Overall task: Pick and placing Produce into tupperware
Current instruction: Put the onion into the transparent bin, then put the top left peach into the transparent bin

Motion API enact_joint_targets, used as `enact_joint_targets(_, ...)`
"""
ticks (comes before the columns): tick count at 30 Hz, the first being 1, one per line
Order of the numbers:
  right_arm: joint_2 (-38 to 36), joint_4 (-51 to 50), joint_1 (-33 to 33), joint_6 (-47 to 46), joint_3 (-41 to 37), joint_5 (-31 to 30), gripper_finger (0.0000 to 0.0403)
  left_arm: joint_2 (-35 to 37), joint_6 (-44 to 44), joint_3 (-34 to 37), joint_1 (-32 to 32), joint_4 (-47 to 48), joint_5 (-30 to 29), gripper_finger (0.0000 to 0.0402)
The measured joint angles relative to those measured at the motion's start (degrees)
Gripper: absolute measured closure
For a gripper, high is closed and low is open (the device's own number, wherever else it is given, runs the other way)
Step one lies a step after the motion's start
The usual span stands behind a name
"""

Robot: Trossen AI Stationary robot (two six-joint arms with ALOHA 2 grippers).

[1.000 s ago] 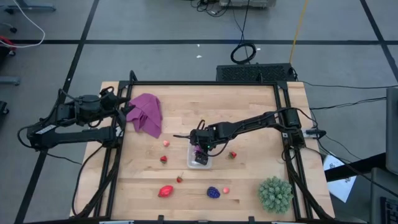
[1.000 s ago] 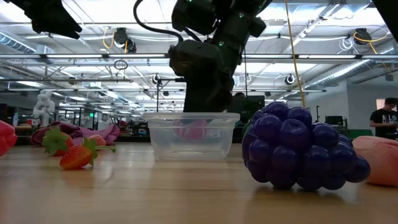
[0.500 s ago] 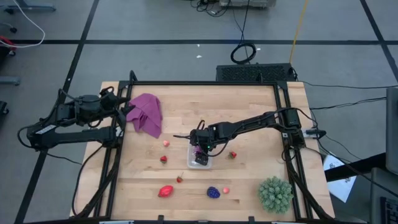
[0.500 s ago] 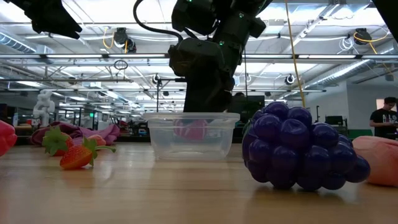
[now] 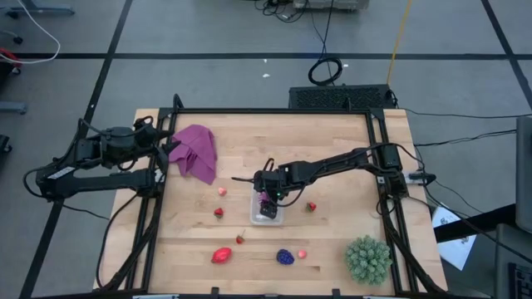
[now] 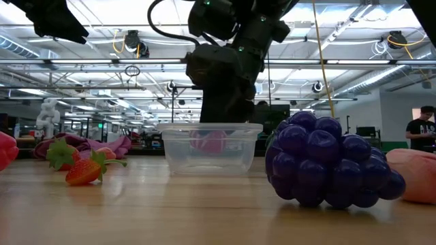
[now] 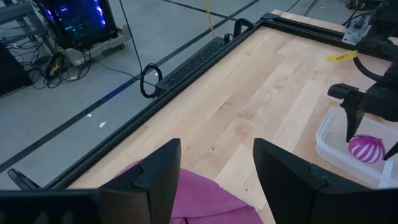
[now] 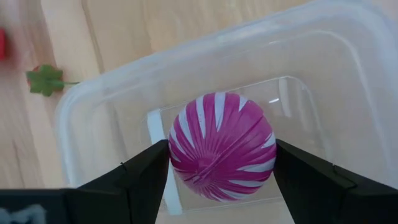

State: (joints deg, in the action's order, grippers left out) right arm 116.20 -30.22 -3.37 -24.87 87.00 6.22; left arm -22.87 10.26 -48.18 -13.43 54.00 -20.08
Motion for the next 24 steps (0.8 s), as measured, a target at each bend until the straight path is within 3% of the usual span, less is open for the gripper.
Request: enact_joint_targets(24,-0.3,4.7,0.0,2.9,-2.8,-0.1,0.011,0.0,0.1,0.0,0.0,-0.1,0.0,0.0195)
